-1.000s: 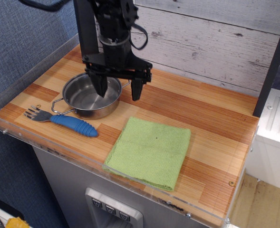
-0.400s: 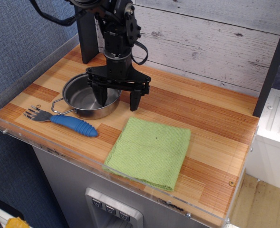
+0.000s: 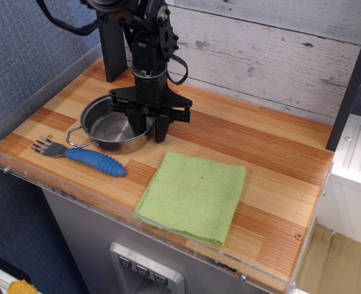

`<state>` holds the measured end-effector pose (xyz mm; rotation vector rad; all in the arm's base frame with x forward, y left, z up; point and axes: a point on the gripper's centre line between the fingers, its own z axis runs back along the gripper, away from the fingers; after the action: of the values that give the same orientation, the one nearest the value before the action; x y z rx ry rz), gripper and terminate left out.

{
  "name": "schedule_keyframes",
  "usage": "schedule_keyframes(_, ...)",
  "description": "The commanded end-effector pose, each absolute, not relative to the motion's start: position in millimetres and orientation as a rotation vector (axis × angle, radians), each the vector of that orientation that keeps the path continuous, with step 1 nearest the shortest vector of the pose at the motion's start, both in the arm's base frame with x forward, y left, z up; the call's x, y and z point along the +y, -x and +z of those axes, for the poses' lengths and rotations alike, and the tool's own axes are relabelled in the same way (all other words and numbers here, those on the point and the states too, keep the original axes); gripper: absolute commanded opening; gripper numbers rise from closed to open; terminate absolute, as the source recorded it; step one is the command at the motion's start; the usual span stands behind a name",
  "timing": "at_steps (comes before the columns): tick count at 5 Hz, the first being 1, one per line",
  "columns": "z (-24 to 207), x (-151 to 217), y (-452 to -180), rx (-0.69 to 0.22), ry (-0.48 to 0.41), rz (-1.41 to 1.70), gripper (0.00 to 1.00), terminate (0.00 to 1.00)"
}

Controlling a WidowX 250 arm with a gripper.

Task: Place the silver pot in front of the green towel.

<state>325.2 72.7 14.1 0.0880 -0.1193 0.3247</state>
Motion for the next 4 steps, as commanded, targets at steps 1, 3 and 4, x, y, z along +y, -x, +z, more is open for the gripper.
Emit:
schedule_keyframes(1,34.2,67.6,-330.3,-0.156,-0.155,0.333,0.00,0.00)
schedule_keyframes(3,70.0,56.9,-327.7,-0.213,-0.202,0.273,0.00,0.00)
schedule_keyframes(4,83.4,45.5,-325.4,-0.229,-0.224,0.248,0.00,0.00)
